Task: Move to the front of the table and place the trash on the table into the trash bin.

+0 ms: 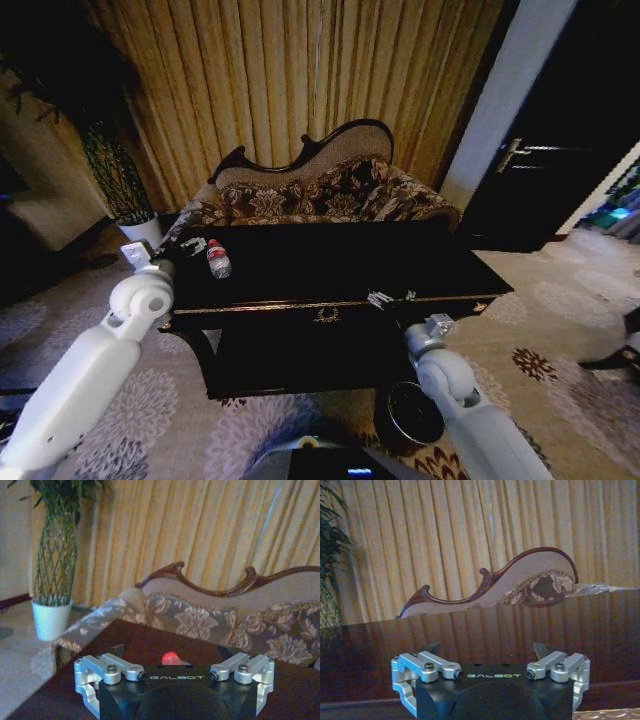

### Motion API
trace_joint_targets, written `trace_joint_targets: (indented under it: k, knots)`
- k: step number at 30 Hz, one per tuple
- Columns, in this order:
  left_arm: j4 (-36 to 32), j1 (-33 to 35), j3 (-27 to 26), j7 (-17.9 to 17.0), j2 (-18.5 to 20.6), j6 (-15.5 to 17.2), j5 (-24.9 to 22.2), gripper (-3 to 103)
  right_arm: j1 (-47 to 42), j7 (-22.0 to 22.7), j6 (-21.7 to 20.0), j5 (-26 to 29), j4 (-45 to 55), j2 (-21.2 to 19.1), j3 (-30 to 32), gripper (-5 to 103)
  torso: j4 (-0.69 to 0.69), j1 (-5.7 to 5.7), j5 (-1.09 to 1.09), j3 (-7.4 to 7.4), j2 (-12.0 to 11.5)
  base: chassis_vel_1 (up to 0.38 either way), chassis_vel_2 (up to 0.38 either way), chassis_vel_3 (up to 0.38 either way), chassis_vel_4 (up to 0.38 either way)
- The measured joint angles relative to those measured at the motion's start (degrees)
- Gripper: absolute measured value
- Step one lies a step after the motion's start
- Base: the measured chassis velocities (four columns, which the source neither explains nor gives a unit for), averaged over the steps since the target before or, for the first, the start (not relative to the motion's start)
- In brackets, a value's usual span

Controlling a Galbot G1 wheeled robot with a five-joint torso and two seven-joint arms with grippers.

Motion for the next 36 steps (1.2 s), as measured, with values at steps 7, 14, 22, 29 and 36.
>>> trace_joint_targets:
  k: [7, 14, 22, 29, 36]
  knots:
    - [2.31, -5.17, 7.22, -6.87, -1.09, 0.01, -3.22, 100, 0.42, 0.0, 0.44, -0.03, -0.55, 0.44, -1.15, 100, 0.01, 0.0, -0.01, 0.0, 0.0, 0.0, 0.0, 0.0, 0.0]
    - [4.41, -11.44, 12.6, -10.6, -2.88, -0.19, -4.71, 100, 0.56, 0.0, 1.45, 0.38, -0.49, 0.71, -0.79, 100, -0.02, 0.0, 0.0, 0.0, 0.0, 0.0, 0.0, 0.0, 0.0]
    - [5.59, -10.77, 12.59, -10.61, -3.38, -0.21, -4.74, 100, 2.74, 0.25, 1.02, 2.84, 1.43, -1.4, 0.06, 100, 0.01, 0.0, -0.01, 0.0, 0.0, 0.0, 0.0, 0.0, 0.0]
    - [7.12, -10.7, 12.83, -10.59, -4.49, -0.35, -4.73, 100, 4.95, 3.61, -3.34, 8.71, 3.69, -5.56, 0.24, 100, 0.0, 0.0, 0.0, -0.01, 0.01, 0.0, 0.0, 0.0, 0.0]
    - [8.86, -12.94, 13.71, -12.6, -6.19, -0.51, -6.81, 100, 6.18, 4.13, -4.1, 12.4, 4.17, -10.66, 1.86, 100, -0.01, 0.0, 0.0, 0.0, 0.01, 0.0, 0.0, 0.0, 0.0]
